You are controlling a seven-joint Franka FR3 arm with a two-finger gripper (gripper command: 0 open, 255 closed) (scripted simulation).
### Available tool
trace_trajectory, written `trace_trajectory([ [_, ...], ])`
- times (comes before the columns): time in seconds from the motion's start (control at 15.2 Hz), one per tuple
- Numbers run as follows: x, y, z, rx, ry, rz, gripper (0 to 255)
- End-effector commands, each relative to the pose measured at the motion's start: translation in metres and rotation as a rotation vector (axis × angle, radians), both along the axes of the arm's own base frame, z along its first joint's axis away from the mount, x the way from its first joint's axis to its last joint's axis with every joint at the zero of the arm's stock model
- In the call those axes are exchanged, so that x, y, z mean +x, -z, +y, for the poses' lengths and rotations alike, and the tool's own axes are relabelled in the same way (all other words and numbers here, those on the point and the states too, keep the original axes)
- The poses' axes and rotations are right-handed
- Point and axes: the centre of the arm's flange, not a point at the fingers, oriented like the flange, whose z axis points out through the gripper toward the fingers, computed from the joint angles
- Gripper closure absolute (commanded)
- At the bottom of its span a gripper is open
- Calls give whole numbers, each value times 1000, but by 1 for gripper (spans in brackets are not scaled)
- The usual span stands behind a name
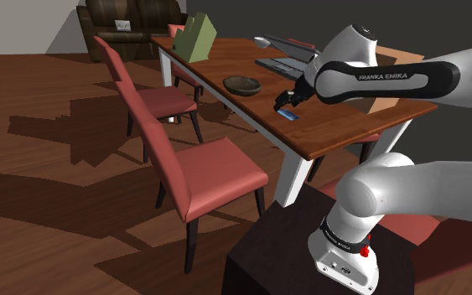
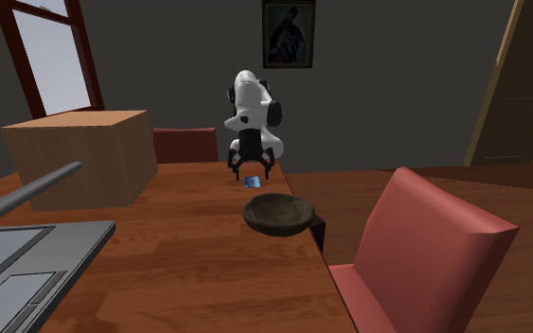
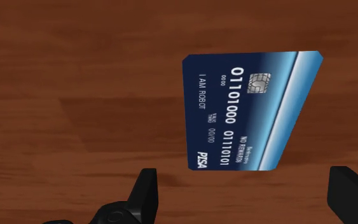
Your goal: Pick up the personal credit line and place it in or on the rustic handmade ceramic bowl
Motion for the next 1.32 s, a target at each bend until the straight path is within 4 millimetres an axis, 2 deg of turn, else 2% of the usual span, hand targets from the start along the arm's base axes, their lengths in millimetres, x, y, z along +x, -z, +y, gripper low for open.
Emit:
trace_trajectory([
  [0.0, 4, 5, -3, 0, 0, -1, 0],
  [0.46, 4, 5, -3, 0, 0, -1, 0],
  [0.53, 4, 5, -3, 0, 0, -1, 255],
  [1.12, 4, 5, -3, 0, 0, -1, 255],
  [1.25, 4, -5, -3, 0, 0, -1, 255],
])
